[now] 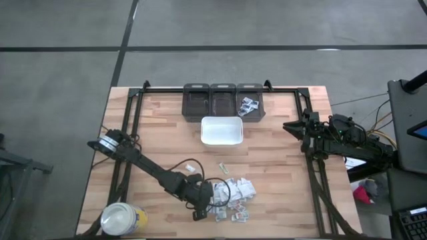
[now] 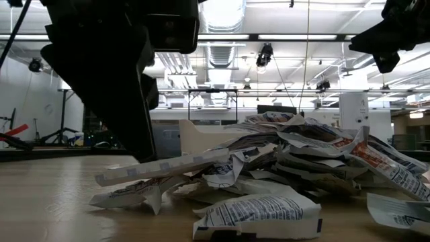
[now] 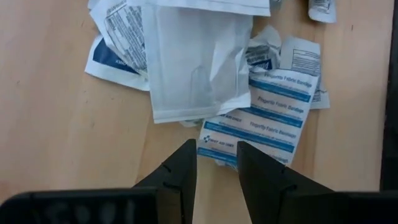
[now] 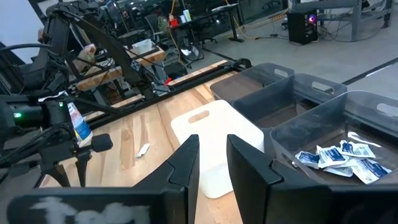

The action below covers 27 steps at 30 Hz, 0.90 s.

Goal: Pick & Place First Aid Supplies
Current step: Put the white fingertip band aid into the left black bin

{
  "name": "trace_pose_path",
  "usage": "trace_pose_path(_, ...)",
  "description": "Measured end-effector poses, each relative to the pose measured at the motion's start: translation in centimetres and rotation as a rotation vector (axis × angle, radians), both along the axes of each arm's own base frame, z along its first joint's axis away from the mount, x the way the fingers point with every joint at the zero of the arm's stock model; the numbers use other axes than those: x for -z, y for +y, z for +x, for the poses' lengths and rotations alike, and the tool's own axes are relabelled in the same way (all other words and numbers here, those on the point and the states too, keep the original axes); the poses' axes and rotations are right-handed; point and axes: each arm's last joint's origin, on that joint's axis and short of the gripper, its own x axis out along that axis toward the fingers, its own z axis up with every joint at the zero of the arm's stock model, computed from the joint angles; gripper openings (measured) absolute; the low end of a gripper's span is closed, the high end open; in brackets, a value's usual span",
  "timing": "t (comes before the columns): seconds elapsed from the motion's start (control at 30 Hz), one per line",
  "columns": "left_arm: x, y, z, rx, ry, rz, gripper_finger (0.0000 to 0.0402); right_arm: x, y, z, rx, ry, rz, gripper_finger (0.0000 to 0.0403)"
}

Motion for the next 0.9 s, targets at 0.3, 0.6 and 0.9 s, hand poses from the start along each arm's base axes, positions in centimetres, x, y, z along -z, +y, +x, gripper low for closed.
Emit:
trace_pose_path(0.3, 0.1, 0.4, 0.2, 0.015, -0.005, 0.016, 0.0108, 0.0, 0.0, 0.0, 0.0, 0.001, -0.001, 0.008)
trace_pose_path(0.6, 0.7, 0.5, 0.1, 0.026, -0.028, 0.003, 0.0108, 0.0, 0.0, 0.0, 0.0, 0.001, -0.003, 0.0068)
trace_pose_path(0.9, 1.4, 0.7, -0.2, 0.035, -0.031, -0.015, 0.0108, 0.0, 0.0, 0.0, 0.0, 0.0, -0.001, 0.0081)
